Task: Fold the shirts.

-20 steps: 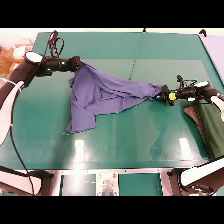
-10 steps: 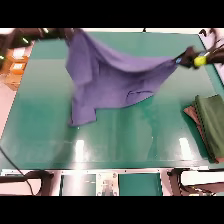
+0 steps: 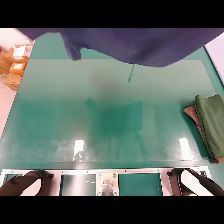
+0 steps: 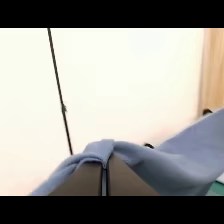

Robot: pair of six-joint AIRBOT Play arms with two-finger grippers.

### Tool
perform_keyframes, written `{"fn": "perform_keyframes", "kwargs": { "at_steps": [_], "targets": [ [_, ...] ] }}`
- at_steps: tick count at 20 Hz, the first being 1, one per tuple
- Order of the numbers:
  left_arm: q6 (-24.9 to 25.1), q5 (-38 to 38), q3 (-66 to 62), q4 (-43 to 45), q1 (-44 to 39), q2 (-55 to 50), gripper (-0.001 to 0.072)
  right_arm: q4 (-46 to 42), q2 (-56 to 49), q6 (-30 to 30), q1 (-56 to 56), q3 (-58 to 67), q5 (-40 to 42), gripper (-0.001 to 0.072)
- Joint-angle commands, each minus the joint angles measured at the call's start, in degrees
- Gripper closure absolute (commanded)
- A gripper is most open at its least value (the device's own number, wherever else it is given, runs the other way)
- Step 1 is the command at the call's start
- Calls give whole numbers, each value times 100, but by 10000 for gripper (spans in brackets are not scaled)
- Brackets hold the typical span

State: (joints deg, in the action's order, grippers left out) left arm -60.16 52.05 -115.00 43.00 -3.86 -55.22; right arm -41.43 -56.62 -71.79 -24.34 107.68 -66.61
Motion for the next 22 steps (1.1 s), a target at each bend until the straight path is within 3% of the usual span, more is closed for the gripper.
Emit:
{"fn": "perform_keyframes", "kwargs": {
  "at_steps": [1,4,6,9,13,15,18,19,20,21,22],
  "targets": [
    [-518,13,-81,785,2,501,684,-20,474,109,-98,35,400,696],
    [-1572,297,153,1858,4,221,684,-17,341,103,-96,-310,402,696],
    [-1803,400,549,2061,2,-203,684,-13,160,87,-50,-787,404,696],
    [-1727,400,1281,1486,2,-1279,683,-15,-323,98,195,-1746,483,696],
    [-1012,203,1805,540,2,-3191,683,-15,-1609,197,785,-2986,1211,696],
    [-754,-22,1805,28,2,-4050,683,26,-2564,170,946,-3150,1486,696],
    [-621,-201,1803,-616,4,-4848,673,811,-3836,170,938,-3132,1523,664],
    [-623,-166,1803,-603,15,-4933,350,997,-4087,175,901,-3130,1486,553],
    [-651,-103,1799,-542,61,-4933,103,1016,-4240,175,824,-3123,1384,487],
    [-688,146,1718,-544,184,-4898,100,988,-4277,179,697,-3119,1268,484],
    [-688,573,1561,-525,396,-4854,100,968,-4264,203,494,-3086,1051,435]
  ]
}}
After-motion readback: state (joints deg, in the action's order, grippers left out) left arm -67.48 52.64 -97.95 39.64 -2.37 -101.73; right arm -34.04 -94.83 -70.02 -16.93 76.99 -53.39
